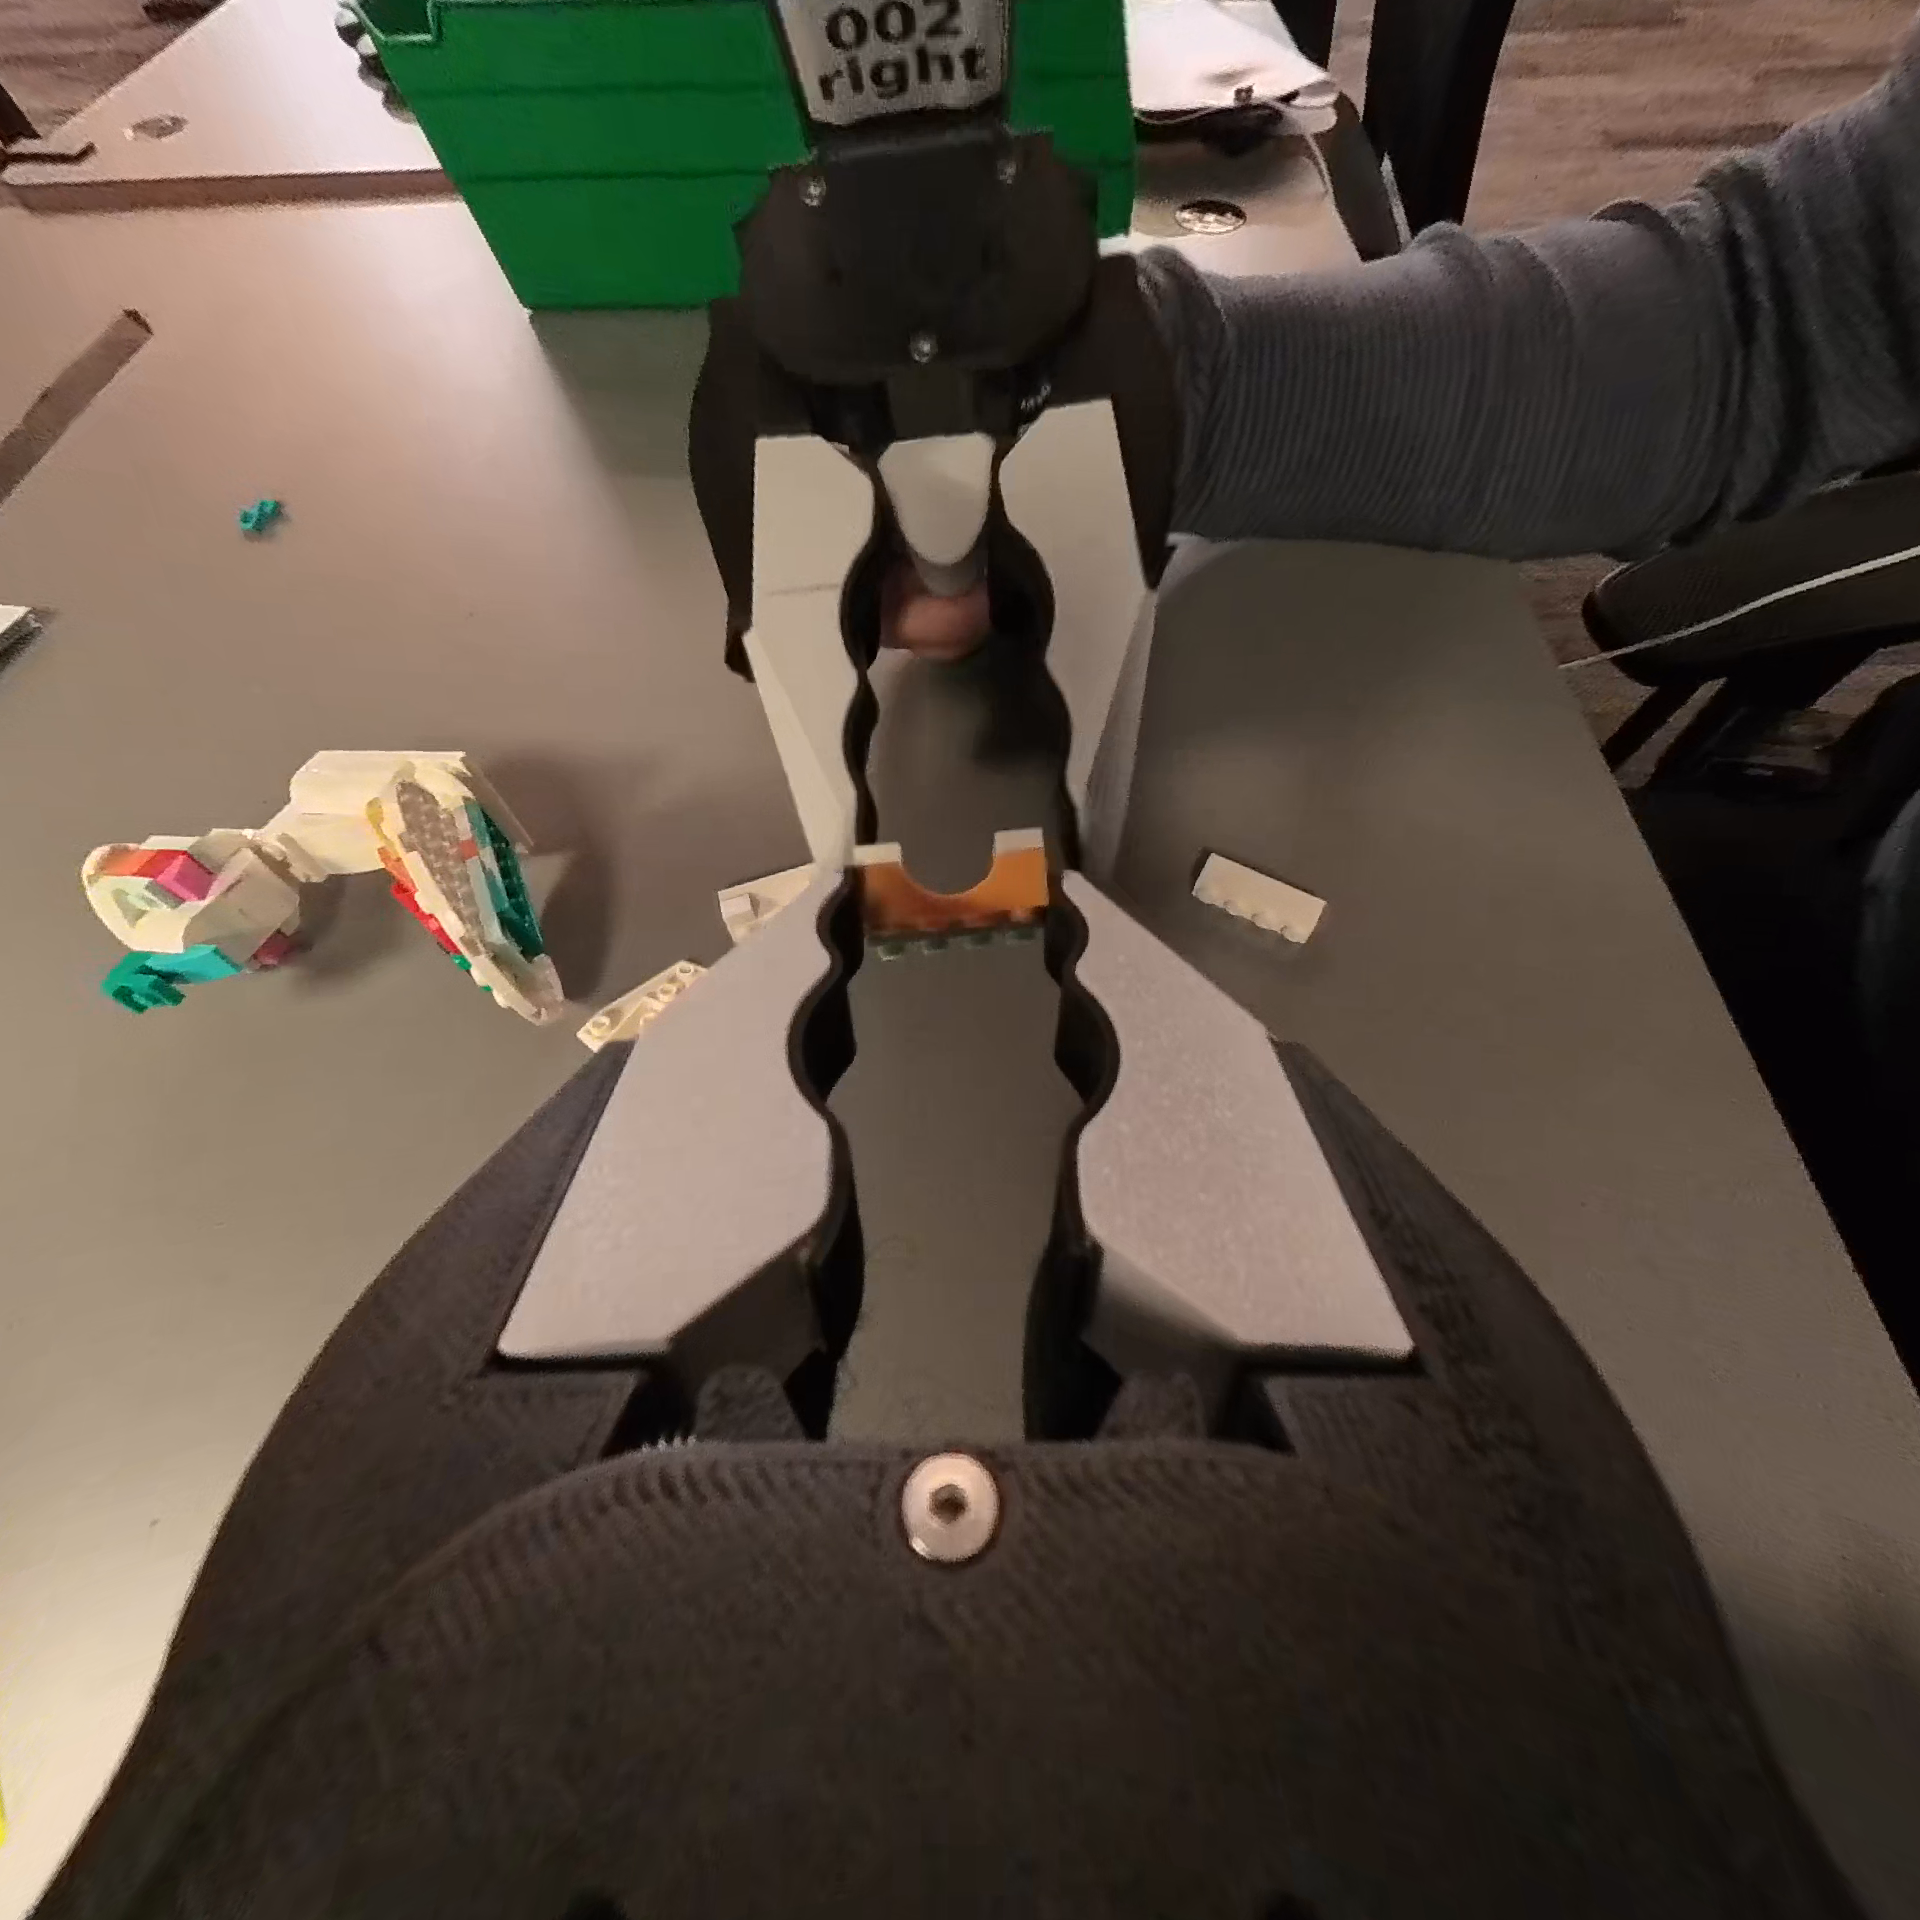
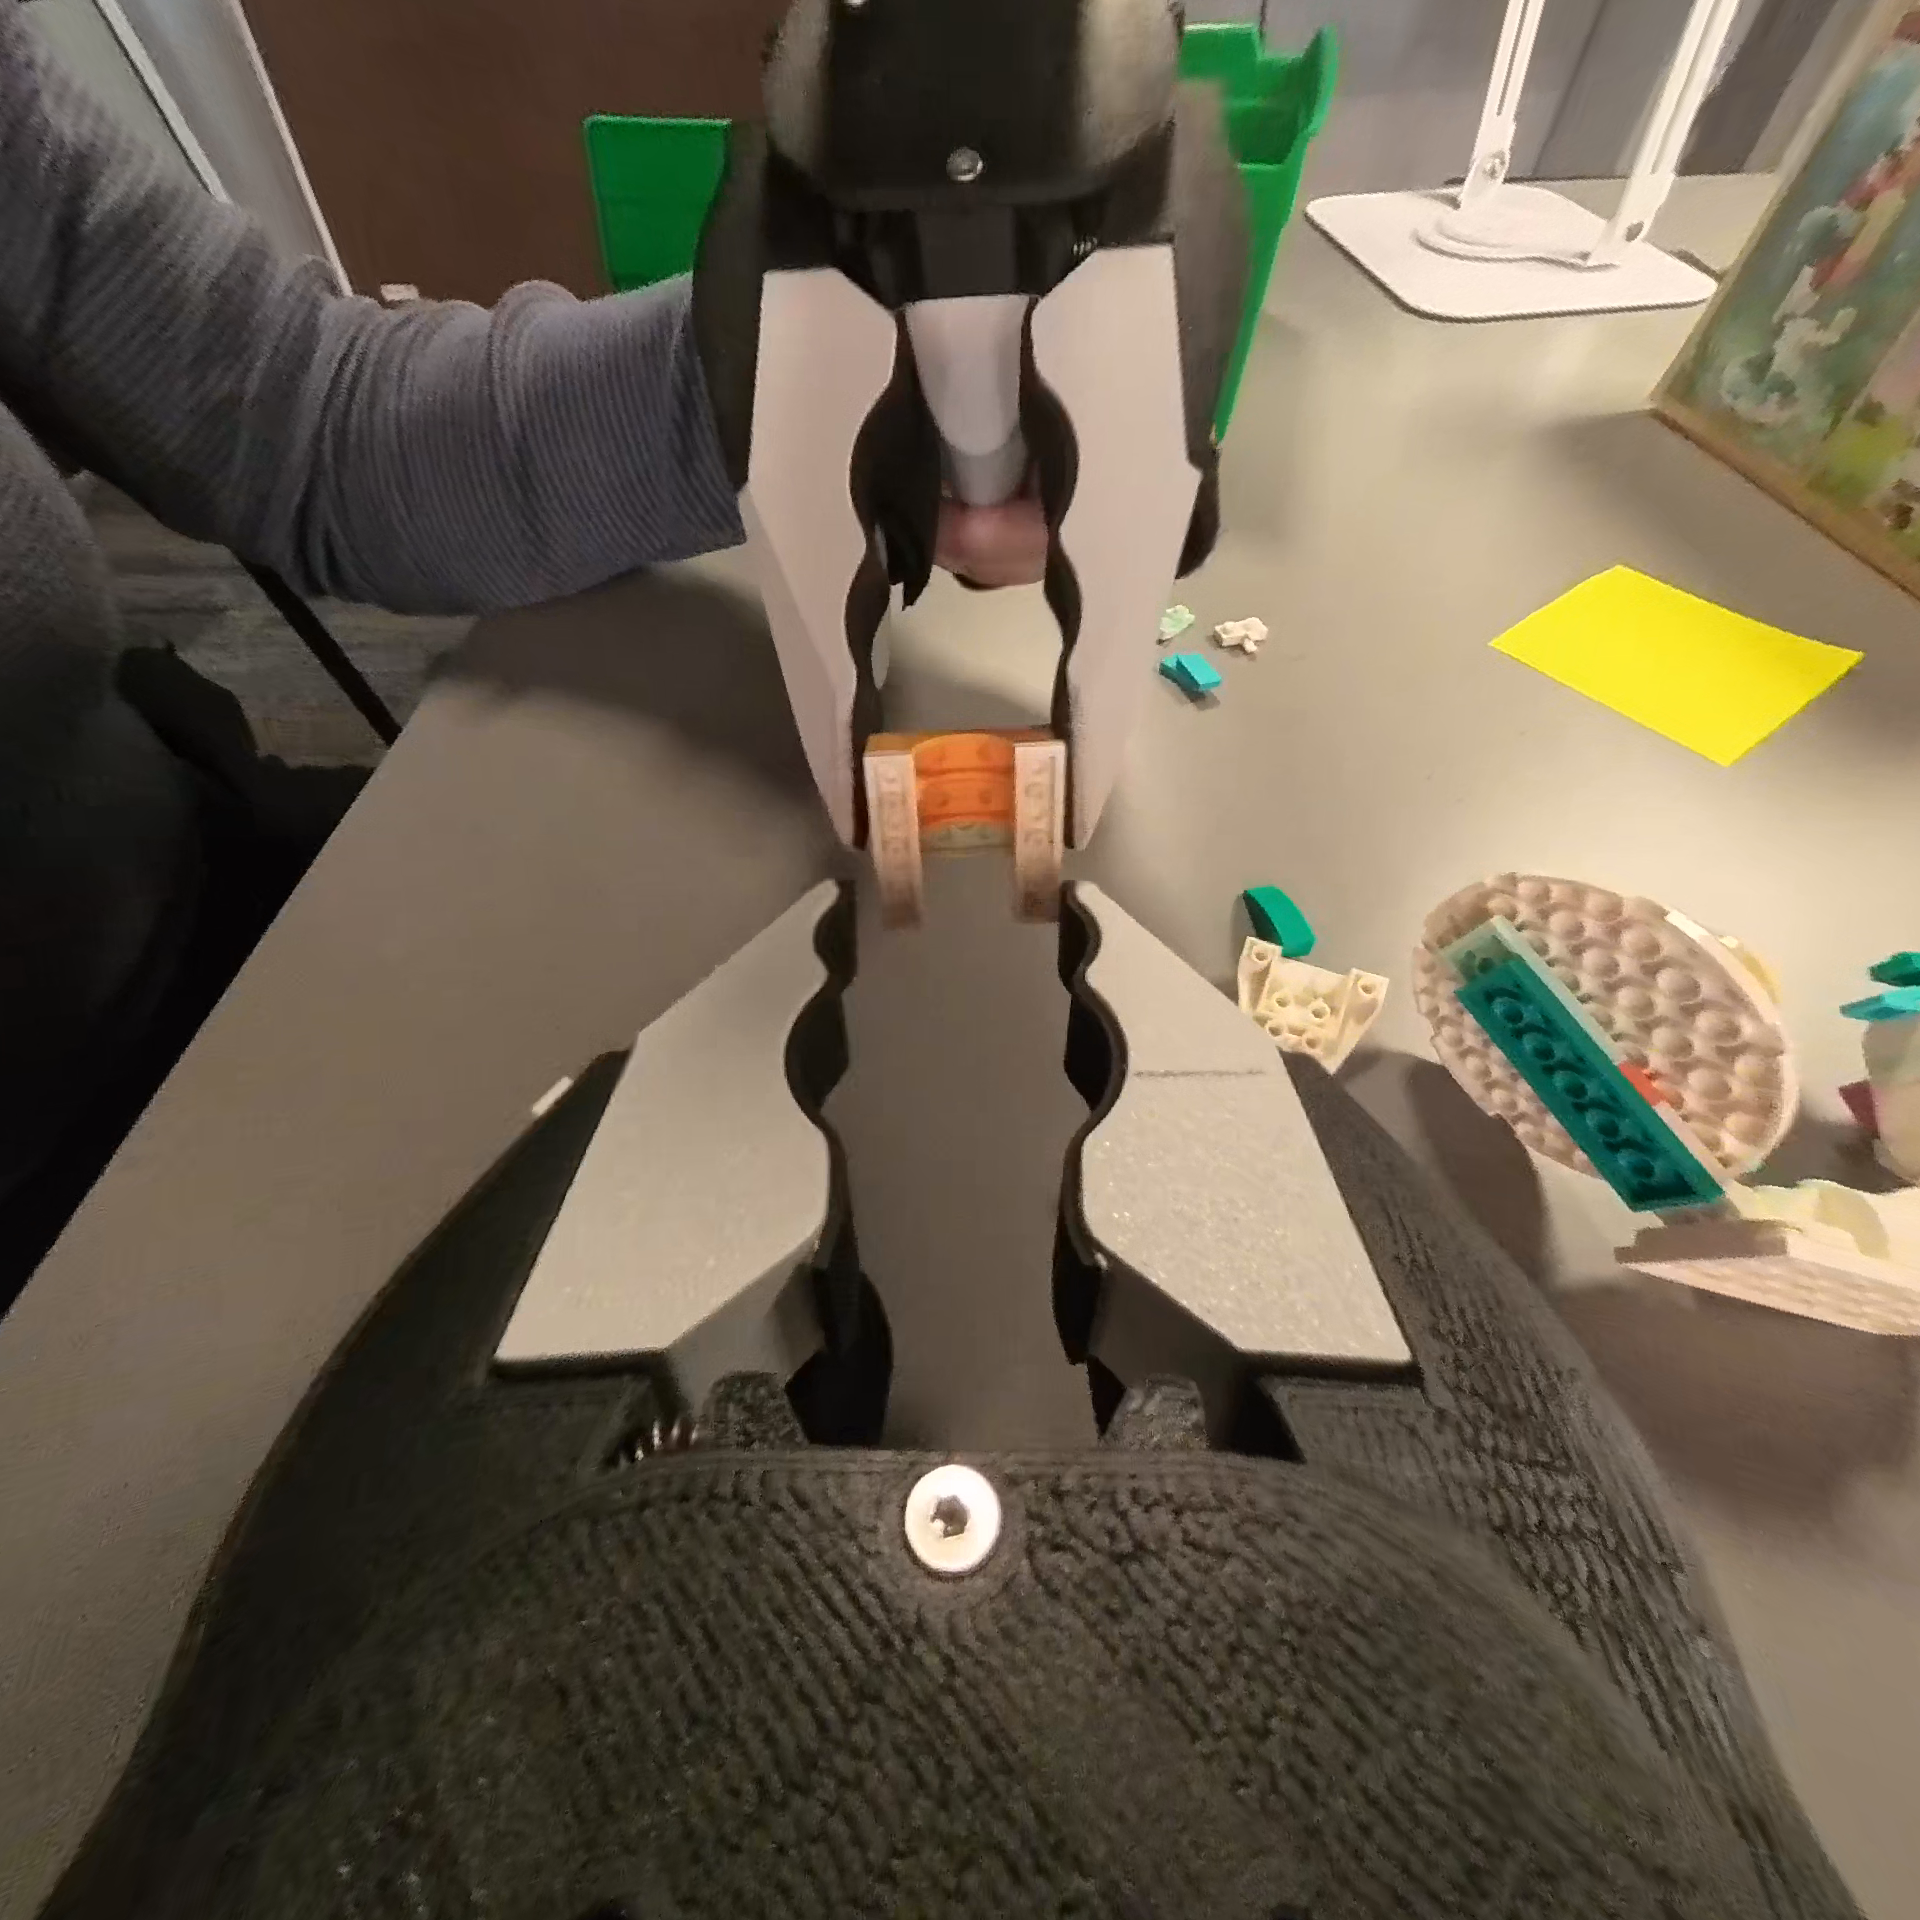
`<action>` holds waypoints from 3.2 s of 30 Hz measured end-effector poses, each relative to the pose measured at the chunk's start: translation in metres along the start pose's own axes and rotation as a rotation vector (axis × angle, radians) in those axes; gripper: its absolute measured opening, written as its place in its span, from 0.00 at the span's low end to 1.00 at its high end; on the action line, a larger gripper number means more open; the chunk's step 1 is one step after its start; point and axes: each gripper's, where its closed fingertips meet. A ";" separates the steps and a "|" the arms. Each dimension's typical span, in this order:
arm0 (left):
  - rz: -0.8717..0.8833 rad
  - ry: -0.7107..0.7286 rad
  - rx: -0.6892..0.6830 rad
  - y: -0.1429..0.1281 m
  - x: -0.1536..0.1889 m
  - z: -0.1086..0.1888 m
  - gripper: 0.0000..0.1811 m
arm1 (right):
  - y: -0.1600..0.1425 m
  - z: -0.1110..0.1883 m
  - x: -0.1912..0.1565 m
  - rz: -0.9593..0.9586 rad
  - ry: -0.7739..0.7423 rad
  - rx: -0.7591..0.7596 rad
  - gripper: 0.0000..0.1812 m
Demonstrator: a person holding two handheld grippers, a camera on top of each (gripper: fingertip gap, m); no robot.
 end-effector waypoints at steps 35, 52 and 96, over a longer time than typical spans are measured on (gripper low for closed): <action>0.126 0.020 0.254 0.034 -0.012 0.011 0.18 | 0.046 0.026 0.007 0.058 -0.077 0.294 0.23; 0.095 0.006 0.154 0.021 -0.010 0.007 0.18 | 0.030 0.024 0.003 0.042 -0.037 0.187 0.16; 0.079 0.130 -0.161 -0.036 -0.009 -0.015 0.33 | -0.040 0.214 0.104 -0.353 -1.073 -0.023 0.19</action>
Point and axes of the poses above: each gripper's, where its closed fingertips meet, z back along the fingers, y out of its top, x = y × z across the jaws, and after that the axes turned 9 degrees about y, right-handed
